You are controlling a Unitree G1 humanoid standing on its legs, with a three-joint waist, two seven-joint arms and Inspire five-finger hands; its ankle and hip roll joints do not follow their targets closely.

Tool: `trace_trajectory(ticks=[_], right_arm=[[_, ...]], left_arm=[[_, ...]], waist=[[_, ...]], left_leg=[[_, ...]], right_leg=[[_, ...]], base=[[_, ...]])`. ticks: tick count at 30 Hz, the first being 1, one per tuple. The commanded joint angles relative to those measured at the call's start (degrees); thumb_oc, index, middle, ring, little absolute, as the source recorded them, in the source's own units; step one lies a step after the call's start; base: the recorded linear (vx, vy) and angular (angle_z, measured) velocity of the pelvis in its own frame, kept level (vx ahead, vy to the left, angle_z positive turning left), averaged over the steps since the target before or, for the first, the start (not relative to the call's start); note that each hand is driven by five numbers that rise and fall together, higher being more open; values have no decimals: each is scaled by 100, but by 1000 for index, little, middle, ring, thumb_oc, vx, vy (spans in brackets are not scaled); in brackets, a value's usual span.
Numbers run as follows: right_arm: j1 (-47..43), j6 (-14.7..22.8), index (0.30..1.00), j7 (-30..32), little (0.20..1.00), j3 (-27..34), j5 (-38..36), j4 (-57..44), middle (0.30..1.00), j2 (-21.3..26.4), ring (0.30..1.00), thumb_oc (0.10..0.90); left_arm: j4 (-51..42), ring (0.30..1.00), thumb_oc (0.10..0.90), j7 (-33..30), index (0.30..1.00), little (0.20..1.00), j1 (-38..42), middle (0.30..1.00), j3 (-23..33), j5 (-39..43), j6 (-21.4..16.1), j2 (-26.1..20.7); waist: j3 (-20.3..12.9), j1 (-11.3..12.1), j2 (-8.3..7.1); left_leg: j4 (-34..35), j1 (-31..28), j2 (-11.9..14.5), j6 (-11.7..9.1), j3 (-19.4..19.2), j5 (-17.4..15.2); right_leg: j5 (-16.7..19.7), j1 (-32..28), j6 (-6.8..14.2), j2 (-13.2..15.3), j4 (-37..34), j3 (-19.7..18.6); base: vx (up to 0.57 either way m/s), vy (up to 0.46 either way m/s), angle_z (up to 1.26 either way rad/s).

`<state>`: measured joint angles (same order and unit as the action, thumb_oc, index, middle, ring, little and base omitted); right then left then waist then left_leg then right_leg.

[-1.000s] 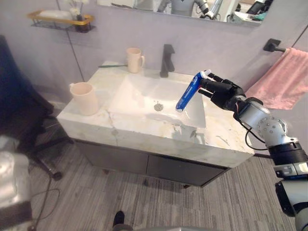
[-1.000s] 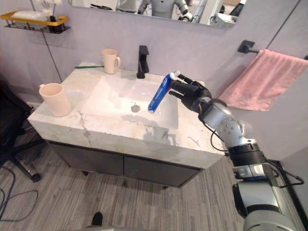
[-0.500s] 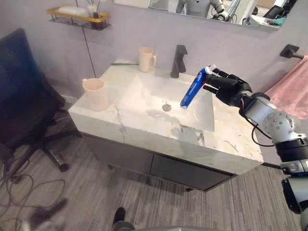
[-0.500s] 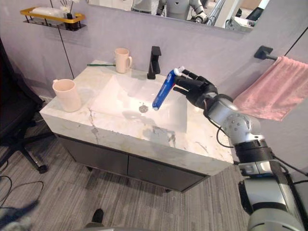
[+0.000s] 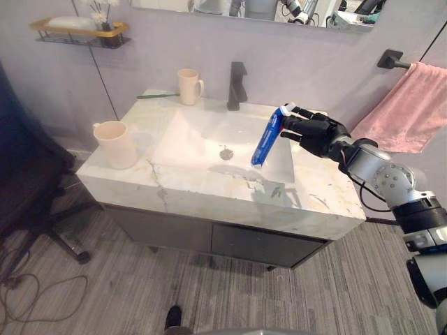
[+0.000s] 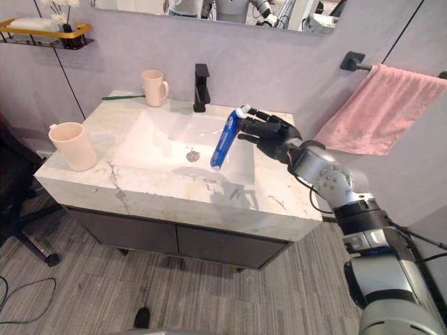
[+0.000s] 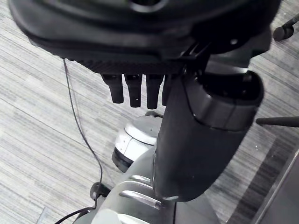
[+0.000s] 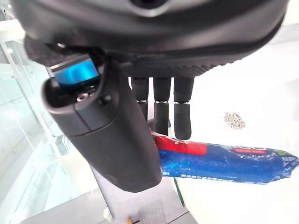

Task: Organize the bathroom.

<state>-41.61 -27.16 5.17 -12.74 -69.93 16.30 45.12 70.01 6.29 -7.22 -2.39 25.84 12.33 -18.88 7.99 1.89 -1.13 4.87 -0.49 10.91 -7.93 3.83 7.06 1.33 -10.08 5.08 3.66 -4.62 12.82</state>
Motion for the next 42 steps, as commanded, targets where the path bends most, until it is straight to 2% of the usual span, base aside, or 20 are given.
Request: trace_trajectory(ticks=[1, 2, 3, 5, 6, 7, 9, 16, 20, 24, 27, 28, 29, 30, 32, 33, 36, 38, 39, 42], right_arm=[[-1161, 522, 300, -70, 300, 461, -61, -407, 300, 177, 300, 400], [-1110, 458, 300, 123, 300, 513, -81, -516, 300, 244, 300, 400], [-1100, 403, 300, 198, 300, 597, -19, -405, 300, 451, 300, 400], [-1092, 488, 300, -201, 300, 595, 69, -91, 300, 581, 300, 400], [-1115, 558, 300, -686, 300, 525, 111, 172, 300, 703, 300, 400], [-1165, 569, 300, -659, 300, 428, 32, 26, 300, 719, 300, 400], [-1186, 565, 300, -357, 300, 396, 4, -333, 300, 676, 300, 400], [-775, 643, 300, -518, 300, 786, 272, -410, 300, 643, 300, 400], [-747, 649, 300, -519, 300, 866, 442, -289, 300, 618, 300, 400], [-745, 845, 300, -610, 300, 878, 573, -208, 300, 603, 300, 400], [-726, 1049, 300, -584, 300, 923, 599, -171, 300, 643, 300, 400], [-636, 1170, 300, -629, 300, 965, 608, -179, 300, 730, 300, 400], [-557, 1254, 300, -638, 300, 983, 588, -235, 300, 777, 300, 400], [-461, 1295, 300, -667, 300, 1078, 624, -331, 300, 836, 300, 400], [-438, 1243, 300, -572, 300, 1130, 615, -449, 300, 882, 300, 400], [-261, 1231, 300, -392, 300, 1253, 683, -679, 300, 978, 300, 400], [43, 1362, 300, -399, 300, 1461, 554, -803, 300, 1262, 300, 400], [-23, 1259, 300, -391, 300, 1562, 528, -733, 300, 1416, 300, 400], [-199, 1219, 300, -470, 300, 1548, 522, -390, 300, 1618, 300, 400], [-382, 1367, 300, -933, 300, 1439, 535, 273, 300, 1835, 300, 400]], left_arm=[[627, 900, 800, 74, 900, 900, -140, 900, -444, -670, 52, -169], [641, 900, 800, 135, 900, 900, -164, 900, -434, -854, 61, -168], [661, 900, 800, 233, 900, 900, -136, 900, -535, -1226, 51, -160], [684, 900, 800, 255, 900, 900, -152, 900, -625, -1241, 50, -137], [709, 900, 800, 269, 900, 900, -191, 900, -643, -1090, 72, -103], [687, 900, 800, 296, 900, 900, -164, 900, -615, -970, 169, -121], [716, 900, 800, 265, 900, 900, -70, 900, -612, -1255, 232, -81], [508, 900, 800, 123, 900, 900, 26, 900, -747, -856, -21, -271], [503, 900, 800, 223, 900, 900, -66, 900, -890, -1230, -118, -307], [478, 900, 800, 215, 900, 900, -139, 900, -971, -1398, -56, -233], [543, 900, 800, 235, 900, 900, 16, 900, -971, -1442, 69, -217], [540, 900, 800, 215, 900, 900, 88, 900, -1020, -1424, 167, -253], [533, 900, 800, 188, 900, 900, 118, 900, -1033, -1437, 211, -285], [526, 900, 800, 145, 900, 900, 139, 900, -1029, -1480, 270, -354], [527, 900, 800, 113, 900, 900, 143, 900, -1029, -1427, 335, -425], [646, 900, 800, 83, 900, 900, 185, 900, -950, -1604, 377, -482], [778, 900, 800, -5, 900, 900, 143, 900, -923, -1892, 162, -548], [799, 900, 800, 58, 900, 900, 232, 900, -905, -2180, 100, -595], [816, 900, 800, 111, 900, 900, 355, 900, -998, -2448, 108, -626], [845, 900, 800, 286, 900, 900, 483, 900, -1107, -2421, 123, -634]], waist=[[-263, 172, 58], [-218, 107, 86], [-91, 6, 66], [-16, 3, -1], [35, 26, -107], [35, -56, -142], [20, -151, -110], [30, -189, -65], [34, -216, -22], [34, -179, -64], [36, -192, -94], [53, -214, -75], [101, -267, -24], [129, -326, 8], [129, -434, -14], [55, -638, -138], [62, -884, -323], [46, -1022, -322], [-89, -1109, -343], [-222, -1166, -310]], left_leg=[[-488, 214, 861, -133, -733, 393], [-690, 324, 986, -267, -1199, 681], [-1405, 493, 1239, -493, -1749, 1001], [-1794, 580, 1232, -462, -1427, 951], [-2084, 633, 983, -305, -908, 772], [-1782, 356, 820, -151, -1096, 362], [-1335, -52, 616, -7, -1583, 100], [-785, -468, 117, 152, -1794, -335], [-672, -513, -25, 219, -2155, -413], [-917, -393, -103, 348, -2153, -585], [-1161, -285, -281, 644, -2187, -811], [-1159, -359, -403, 742, -2077, -961], [-1123, -403, -426, 803, -1998, -1001], [-1089, -401, -403, 873, -2033, -897], [-1032, -466, -447, 854, -1929, -931], [-920, -558, -594, 773, -1625, -936], [-1023, -634, -788, 798, -1403, -1278], [-1101, -637, -790, 863, -1338, -1425], [-1211, -499, -840, 874, -1187, -1406], [-1216, -435, -772, 765, -1136, -1322]], right_leg=[[-1255, 533, -401, 90, 1695, 292], [-1296, 482, -417, 50, 1694, 534], [-1327, 349, -529, 19, 1680, 875], [-1270, 402, -561, 99, 1788, 863], [-1080, 509, -495, 258, 1824, 689], [-1002, 591, -369, 358, 1858, 615], [-883, 604, -249, 478, 1821, 634], [-353, 554, 251, 860, 1433, 718], [-213, 538, 381, 959, 1236, 910], [-164, 523, 463, 1121, 1208, 749], [153, 717, 481, 1489, 1894, 516], [545, 1059, 540, 1797, 2842, 170], [726, 1332, 536, 1837, 3425, -17], [700, 1603, 390, 1721, 3652, -229], [942, 1935, 488, 1455, 3638, -642], [911, 2004, 508, 938, 2093, -898], [1208, 2250, 641, 522, 1086, -1237], [946, 2306, 607, 260, 1226, -1605], [697, 2108, 512, 78, 1198, -2020], [455, 1934, 425, 14, 1270, -2000]], base=[[-26, 14, 31], [-56, 58, 68], [-88, 118, 96], [-108, 192, 134], [-85, 271, 114], [-47, 305, 63], [32, 217, 14], [36, 140, 55], [11, 147, 31], [-7, 199, -5], [22, 273, -16], [63, 295, -12], [22, 260, 3], [-33, 102, 10], [88, -39, 15], [225, -137, 13], [210, -132, 35], [134, -51, 57], [127, -47, 80], [104, -31, 123]])
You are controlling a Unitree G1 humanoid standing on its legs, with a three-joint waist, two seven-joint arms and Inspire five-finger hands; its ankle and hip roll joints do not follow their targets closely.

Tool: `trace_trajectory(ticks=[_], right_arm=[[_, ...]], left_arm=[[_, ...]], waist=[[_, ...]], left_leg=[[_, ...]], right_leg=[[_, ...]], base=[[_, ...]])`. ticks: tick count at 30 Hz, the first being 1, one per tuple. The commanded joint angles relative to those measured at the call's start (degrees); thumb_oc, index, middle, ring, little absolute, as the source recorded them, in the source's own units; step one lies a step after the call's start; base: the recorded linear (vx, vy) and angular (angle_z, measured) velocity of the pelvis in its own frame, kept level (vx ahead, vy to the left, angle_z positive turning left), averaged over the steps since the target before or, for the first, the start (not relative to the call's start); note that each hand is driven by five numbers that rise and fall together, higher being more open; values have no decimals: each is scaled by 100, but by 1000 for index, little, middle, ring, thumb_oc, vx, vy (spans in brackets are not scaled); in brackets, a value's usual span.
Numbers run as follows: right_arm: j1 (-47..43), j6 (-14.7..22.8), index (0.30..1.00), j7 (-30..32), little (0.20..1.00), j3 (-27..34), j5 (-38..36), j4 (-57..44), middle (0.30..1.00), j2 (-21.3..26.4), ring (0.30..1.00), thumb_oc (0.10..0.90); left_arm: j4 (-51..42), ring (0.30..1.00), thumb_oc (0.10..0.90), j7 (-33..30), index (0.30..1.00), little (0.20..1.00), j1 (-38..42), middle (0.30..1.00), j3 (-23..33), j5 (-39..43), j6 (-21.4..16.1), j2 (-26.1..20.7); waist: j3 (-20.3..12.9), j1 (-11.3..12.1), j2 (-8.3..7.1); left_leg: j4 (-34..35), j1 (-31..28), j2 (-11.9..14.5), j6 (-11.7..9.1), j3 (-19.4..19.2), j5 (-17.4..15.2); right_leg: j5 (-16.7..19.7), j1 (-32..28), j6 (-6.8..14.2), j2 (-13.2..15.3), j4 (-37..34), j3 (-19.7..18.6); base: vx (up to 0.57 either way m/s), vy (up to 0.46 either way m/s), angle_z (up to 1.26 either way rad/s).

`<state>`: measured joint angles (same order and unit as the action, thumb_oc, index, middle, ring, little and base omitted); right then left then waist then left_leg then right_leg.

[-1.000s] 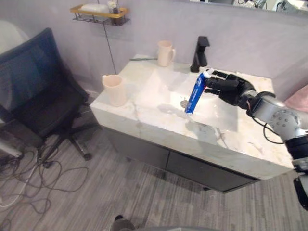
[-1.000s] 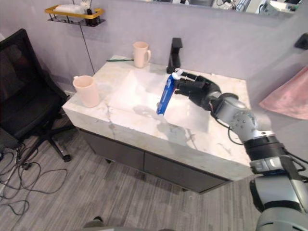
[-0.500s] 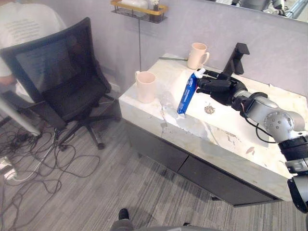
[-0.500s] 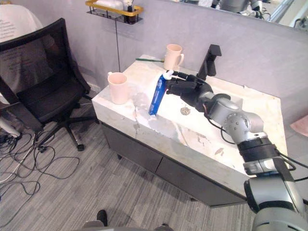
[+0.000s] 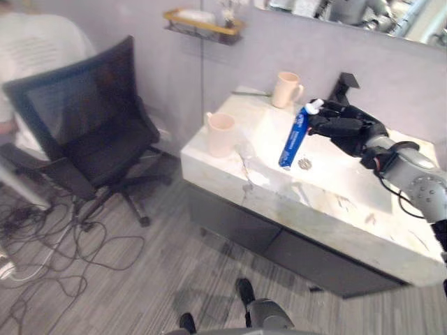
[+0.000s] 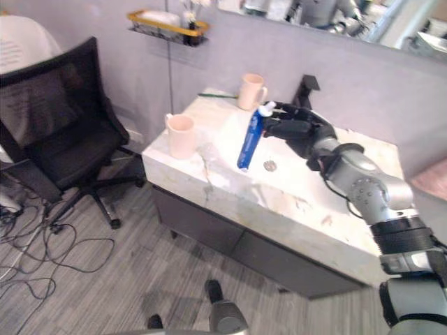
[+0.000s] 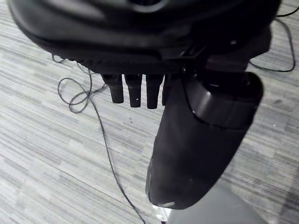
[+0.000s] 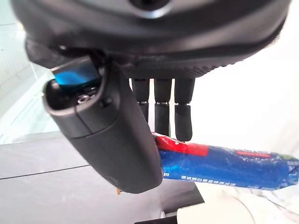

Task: Organize the bathroom.

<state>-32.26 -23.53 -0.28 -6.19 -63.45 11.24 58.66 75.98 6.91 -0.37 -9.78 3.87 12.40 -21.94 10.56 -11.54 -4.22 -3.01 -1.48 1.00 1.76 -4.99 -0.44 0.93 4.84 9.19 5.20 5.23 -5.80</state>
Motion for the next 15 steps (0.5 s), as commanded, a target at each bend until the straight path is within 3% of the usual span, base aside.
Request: trace_trajectory(ticks=[1, 4, 15], right_arm=[[-1389, 1053, 300, -508, 300, 733, -125, 971, 300, 543, 300, 400], [-1546, 1176, 300, -708, 300, 626, -182, 1299, 300, 676, 300, 400], [-1819, 1167, 300, -275, 300, 626, -561, 378, 300, 697, 300, 400]], left_arm=[[259, 900, 800, 264, 900, 900, -165, 900, -382, -238, 143, -312], [319, 900, 800, 229, 900, 900, -127, 900, -481, -283, 245, -235], [382, 900, 800, 211, 900, 900, -201, 900, -377, -283, 227, -358]], waist=[[-526, 158, 2], [-685, 114, -20], [-772, -22, 33]], left_leg=[[-382, -356, 231, -223, -261, -550], [-132, -450, 268, -239, -269, -514], [93, -584, 249, -158, -384, -522]], right_leg=[[492, 382, 3, -148, 211, -158], [492, 233, -10, -165, -64, -269], [536, 339, 119, -160, -68, -522]], base=[[145, -28, 79], [98, -39, 31], [45, -4, -19]])
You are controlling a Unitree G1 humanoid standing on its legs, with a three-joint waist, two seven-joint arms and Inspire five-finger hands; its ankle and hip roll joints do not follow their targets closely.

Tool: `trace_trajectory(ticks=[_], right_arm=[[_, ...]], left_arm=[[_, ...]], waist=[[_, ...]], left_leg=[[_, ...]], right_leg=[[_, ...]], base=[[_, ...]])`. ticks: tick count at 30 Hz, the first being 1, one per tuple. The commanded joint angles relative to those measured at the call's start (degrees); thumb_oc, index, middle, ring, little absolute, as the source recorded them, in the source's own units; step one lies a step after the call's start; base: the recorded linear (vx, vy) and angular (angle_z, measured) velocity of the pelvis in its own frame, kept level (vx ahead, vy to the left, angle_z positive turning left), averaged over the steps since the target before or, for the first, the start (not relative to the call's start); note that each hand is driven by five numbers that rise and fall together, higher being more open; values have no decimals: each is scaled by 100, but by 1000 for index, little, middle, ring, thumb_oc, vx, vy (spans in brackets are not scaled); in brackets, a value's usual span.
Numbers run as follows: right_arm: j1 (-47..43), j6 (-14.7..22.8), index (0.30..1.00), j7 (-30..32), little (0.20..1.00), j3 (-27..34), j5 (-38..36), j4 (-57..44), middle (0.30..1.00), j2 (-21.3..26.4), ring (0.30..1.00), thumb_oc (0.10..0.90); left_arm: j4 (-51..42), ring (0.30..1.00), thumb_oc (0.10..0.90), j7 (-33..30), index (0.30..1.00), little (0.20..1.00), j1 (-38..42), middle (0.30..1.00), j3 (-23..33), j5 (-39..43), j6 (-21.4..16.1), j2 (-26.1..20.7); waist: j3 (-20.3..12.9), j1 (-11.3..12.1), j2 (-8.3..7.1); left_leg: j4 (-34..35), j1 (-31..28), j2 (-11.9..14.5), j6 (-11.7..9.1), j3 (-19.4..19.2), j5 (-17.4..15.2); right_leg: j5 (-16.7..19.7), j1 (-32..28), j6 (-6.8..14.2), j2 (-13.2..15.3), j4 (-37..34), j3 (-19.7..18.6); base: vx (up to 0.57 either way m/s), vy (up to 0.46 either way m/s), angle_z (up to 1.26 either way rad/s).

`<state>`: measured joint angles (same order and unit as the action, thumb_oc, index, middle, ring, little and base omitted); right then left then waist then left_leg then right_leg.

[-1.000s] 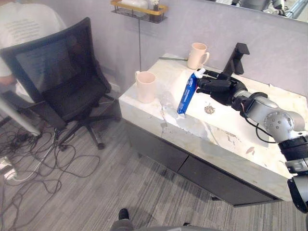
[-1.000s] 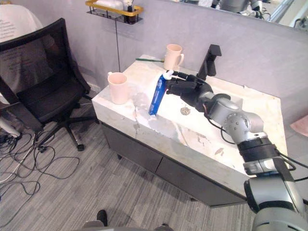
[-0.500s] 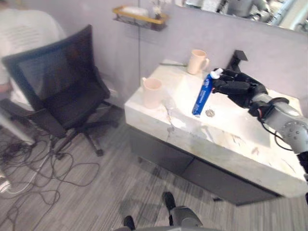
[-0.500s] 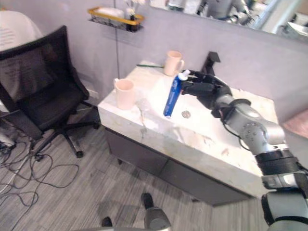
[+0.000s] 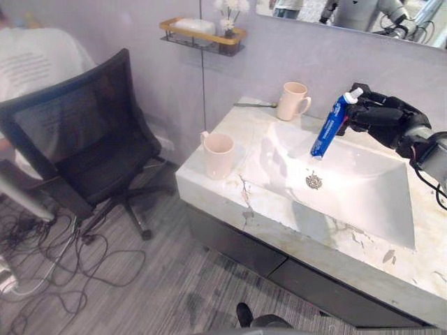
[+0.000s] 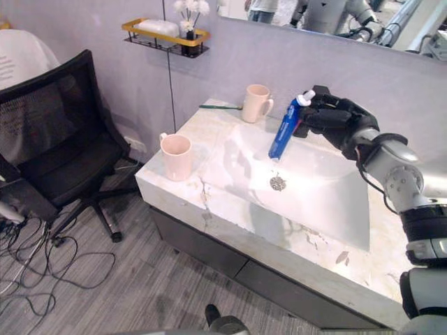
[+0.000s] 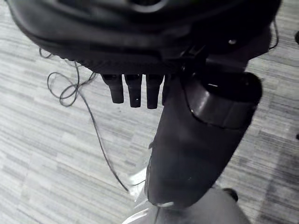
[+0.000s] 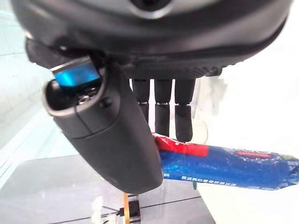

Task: Organize the bathroom.

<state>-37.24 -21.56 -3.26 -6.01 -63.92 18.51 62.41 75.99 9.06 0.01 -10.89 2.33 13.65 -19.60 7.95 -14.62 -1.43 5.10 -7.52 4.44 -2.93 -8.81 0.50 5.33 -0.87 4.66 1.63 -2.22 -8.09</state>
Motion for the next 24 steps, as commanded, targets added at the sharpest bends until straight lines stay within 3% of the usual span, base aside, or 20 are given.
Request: trace_trajectory(ticks=[1, 6, 8, 12, 13, 16, 18, 21, 24], right_arm=[[-1422, 976, 300, 55, 300, 546, -525, -441, 300, 297, 300, 400], [-1961, 992, 300, 373, 300, 96, -435, -854, 300, 16, 300, 400], [-2248, 1077, 300, 597, 300, -198, -174, -980, 300, -323, 300, 400], [-2722, 1303, 300, 960, 300, -642, 823, -944, 300, -898, 300, 400], [-2839, 1557, 300, 1061, 300, -763, 1261, -883, 300, -1078, 300, 400], [-2800, 1876, 300, 1240, 300, -803, 2226, -941, 300, -1369, 300, 400], [-2696, 1992, 300, 1264, 300, -774, 2493, -977, 300, -1452, 300, 400], [-2498, 2082, 300, 1347, 300, -713, 3175, -1143, 300, -1681, 300, 400], [-2236, 1934, 300, 1564, 300, -616, 3555, -1445, 300, -1944, 300, 400]], left_arm=[[368, 900, 800, 16, 900, 900, -226, 900, -286, -112, 109, -598], [248, 900, 800, 72, 900, 900, -192, 900, -428, -126, 221, -561], [187, 900, 800, 43, 900, 900, -180, 900, -542, -74, 339, -494], [63, 900, 800, -4, 900, 900, -172, 900, -691, -12, 553, -405], [-5, 900, 800, -35, 900, 900, -195, 900, -743, 28, 656, -371], [-149, 900, 800, -111, 900, 900, -287, 900, -796, 82, 796, -278], [-189, 900, 800, -151, 900, 900, -343, 900, -754, 61, 828, -235], [-298, 900, 800, -242, 900, 900, -400, 900, -792, 190, 954, -147], [-374, 900, 800, -267, 900, 900, -454, 900, -804, 183, 990, -84]], waist=[[-525, 294, -245], [-588, 357, -241], [-621, 424, -242], [-652, 557, -229], [-663, 603, -215], [-698, 676, -170], [-711, 705, -157], [-706, 748, -95], [-679, 796, -44]], left_leg=[[-737, 32, -95, 313, -9, -623], [-817, 83, -102, 317, -17, -654], [-817, 81, -93, 312, -2, -656], [-836, 83, -92, 302, 44, -667], [-845, 72, -97, 304, 65, -684], [-903, 49, -118, 309, 91, -752], [-923, 35, -130, 316, 111, -776], [-905, -6, -140, 321, 170, -781], [-832, -40, -147, 301, 245, -748]], right_leg=[[89, 908, 577, 205, 685, -292], [80, 898, 591, 244, 692, -268], [96, 887, 595, 256, 667, -250], [107, 845, 599, 286, 629, -211], [113, 828, 598, 285, 609, -223], [117, 816, 615, 306, 596, -232], [112, 809, 614, 317, 597, -238], [89, 796, 608, 326, 624, -241], [58, 754, 610, 347, 625, -207]], base=[[38, -1, -3], [29, -1, 3], [51, -18, 10], [56, -25, 10], [55, -25, 22], [78, -30, 17], [75, -12, 12], [69, 5, 20], [52, 11, 17]])
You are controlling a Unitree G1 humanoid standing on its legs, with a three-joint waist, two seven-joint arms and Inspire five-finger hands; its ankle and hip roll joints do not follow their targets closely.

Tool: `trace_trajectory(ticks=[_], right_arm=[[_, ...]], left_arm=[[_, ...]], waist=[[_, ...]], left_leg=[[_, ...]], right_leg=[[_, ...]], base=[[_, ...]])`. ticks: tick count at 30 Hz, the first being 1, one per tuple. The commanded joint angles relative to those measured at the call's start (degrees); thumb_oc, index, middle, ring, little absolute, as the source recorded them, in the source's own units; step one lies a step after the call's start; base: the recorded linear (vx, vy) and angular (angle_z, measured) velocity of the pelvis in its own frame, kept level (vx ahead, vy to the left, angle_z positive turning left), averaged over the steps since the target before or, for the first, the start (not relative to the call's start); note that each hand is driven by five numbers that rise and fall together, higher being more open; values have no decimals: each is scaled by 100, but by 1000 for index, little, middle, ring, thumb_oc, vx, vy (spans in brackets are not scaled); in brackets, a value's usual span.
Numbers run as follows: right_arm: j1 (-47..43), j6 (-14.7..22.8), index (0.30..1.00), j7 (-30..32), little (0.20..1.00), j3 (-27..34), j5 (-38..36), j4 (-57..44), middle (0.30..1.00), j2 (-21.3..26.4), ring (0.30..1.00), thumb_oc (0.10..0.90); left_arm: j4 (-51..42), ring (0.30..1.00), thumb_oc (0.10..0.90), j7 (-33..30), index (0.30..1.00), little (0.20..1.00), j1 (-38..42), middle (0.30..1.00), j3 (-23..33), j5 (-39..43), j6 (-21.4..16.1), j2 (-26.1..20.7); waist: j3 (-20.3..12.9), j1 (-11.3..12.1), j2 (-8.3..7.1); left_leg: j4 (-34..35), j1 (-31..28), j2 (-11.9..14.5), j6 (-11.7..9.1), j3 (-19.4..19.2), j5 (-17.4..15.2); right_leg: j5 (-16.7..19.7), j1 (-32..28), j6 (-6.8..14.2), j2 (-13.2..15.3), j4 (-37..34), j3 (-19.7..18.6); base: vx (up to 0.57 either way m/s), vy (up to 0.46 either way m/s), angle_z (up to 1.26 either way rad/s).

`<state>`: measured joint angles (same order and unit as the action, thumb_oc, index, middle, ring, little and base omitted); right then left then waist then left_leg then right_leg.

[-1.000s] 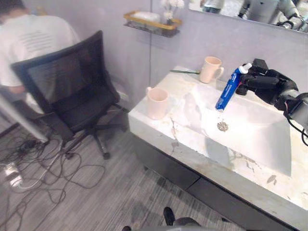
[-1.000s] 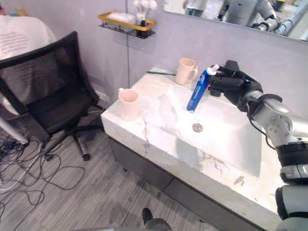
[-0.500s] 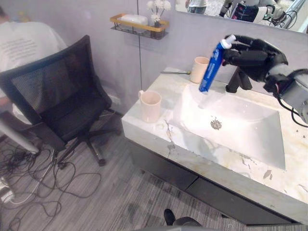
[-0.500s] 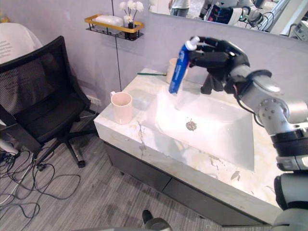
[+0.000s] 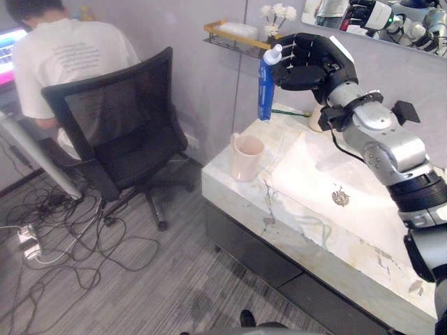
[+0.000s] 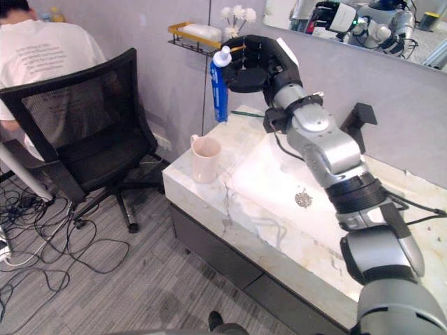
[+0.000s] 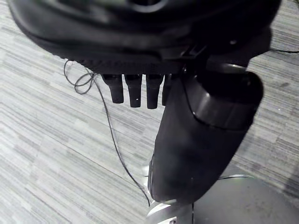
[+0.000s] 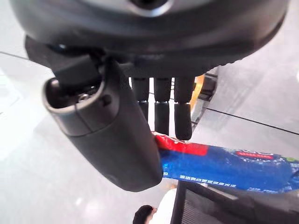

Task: Organize the bathroom.

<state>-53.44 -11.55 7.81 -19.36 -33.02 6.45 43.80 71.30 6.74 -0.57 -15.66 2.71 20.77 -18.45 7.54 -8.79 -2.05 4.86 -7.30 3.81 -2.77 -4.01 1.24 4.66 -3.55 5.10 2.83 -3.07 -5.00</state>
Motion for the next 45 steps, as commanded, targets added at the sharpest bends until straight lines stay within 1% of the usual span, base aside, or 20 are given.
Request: trace_trajectory(ticks=[1, 3, 7, 9, 11, 17, 23, 29, 33, 40, 42, 45], right_arm=[[-604, 928, 300, 460, 300, 725, 470, -250, 300, -87, 300, 400], [-407, 860, 300, 583, 300, 774, 597, -348, 300, -226, 300, 400], [-334, 845, 300, 636, 300, 795, 585, -323, 300, -233, 300, 400], [-213, 901, 300, 606, 300, 879, 451, -275, 300, -170, 300, 400], [-139, 877, 300, 549, 300, 937, 367, -282, 300, -147, 300, 400], [-40, 919, 300, 447, 300, 1014, 333, -275, 300, -141, 300, 400], [-42, 921, 300, 434, 300, 991, 460, -270, 300, -210, 300, 400], [-95, 950, 300, 454, 300, 965, 479, -291, 300, -194, 300, 400], [-118, 969, 300, 420, 300, 1004, 377, -300, 300, -182, 300, 400], [-169, 891, 300, 395, 300, 968, 332, -338, 300, -181, 300, 400], [-178, 904, 300, 382, 300, 968, 193, -337, 300, -212, 300, 400], [-170, 914, 300, 426, 300, 977, 192, -364, 300, -257, 300, 400]], left_arm=[[94, 900, 800, -34, 900, 900, -400, 900, -328, 145, 279, -202], [52, 900, 800, -68, 900, 900, -466, 900, -339, 103, 281, -164], [56, 900, 800, -14, 900, 900, -477, 900, -342, 50, 246, -176], [83, 900, 800, 140, 900, 900, -423, 900, -299, -2, 200, -234], [82, 900, 800, 180, 900, 900, -404, 900, -267, -9, 167, -238], [89, 900, 800, 96, 900, 900, -382, 900, -187, 33, 127, -166], [92, 900, 800, 110, 900, 900, -355, 900, -187, 37, 194, -127], [109, 900, 800, 158, 900, 900, -375, 900, -167, 30, 158, -101], [128, 900, 800, 156, 900, 900, -389, 900, -151, 40, 127, -70], [126, 900, 800, 184, 900, 900, -390, 900, -148, 49, 114, -45], [117, 900, 800, 187, 900, 900, -357, 900, -164, 100, 136, -16], [122, 900, 800, 146, 900, 900, -363, 900, -172, 156, 133, 14]], waist=[[-639, 210, 15], [-600, 258, 55], [-579, 270, 71], [-564, 218, 91], [-573, 176, 95], [-607, 92, 60], [-640, 68, 34], [-662, 56, 31], [-690, 51, 10], [-712, 50, -9], [-721, 40, -20], [-731, 40, -34]], left_leg=[[-804, -66, -85, 285, -231, -819], [-758, -66, -65, 273, -184, -787], [-730, -64, -58, 267, -156, -768], [-739, -35, -58, 262, -176, -762], [-735, -37, -62, 264, -208, -767], [-719, -79, -63, 286, -305, -797], [-710, -99, -46, 295, -374, -814], [-676, -106, -47, 294, -402, -807], [-653, -115, -36, 288, -442, -806], [-650, -107, -35, 296, -471, -805], [-644, -120, -35, 304, -496, -815], [-649, -120, -35, 305, -517, -821]], right_leg=[[123, 1019, 566, 229, 708, -512], [48, 973, 551, 238, 736, -486], [-4, 939, 532, 246, 750, -447], [-44, 950, 525, 256, 783, -432], [-41, 967, 528, 255, 788, -445], [2, 1001, 552, 241, 770, -524], [11, 964, 540, 225, 709, -577], [11, 939, 523, 212, 668, -616], [11, 916, 522, 209, 628, -636], [10, 906, 509, 201, 606, -652], [9, 903, 511, 207, 605, -654], [15, 895, 518, 211, 593, -665]], base=[[18, 7, 6], [11, 8, 13], [-10, 15, 10], [-34, 52, 6], [-26, 53, 2], [-3, 8, -1], [-3, 14, -6], [-13, 31, -3], [-10, 24, -2], [-5, 9, -1], [-18, 49, -1], [-5, 13, 0]])
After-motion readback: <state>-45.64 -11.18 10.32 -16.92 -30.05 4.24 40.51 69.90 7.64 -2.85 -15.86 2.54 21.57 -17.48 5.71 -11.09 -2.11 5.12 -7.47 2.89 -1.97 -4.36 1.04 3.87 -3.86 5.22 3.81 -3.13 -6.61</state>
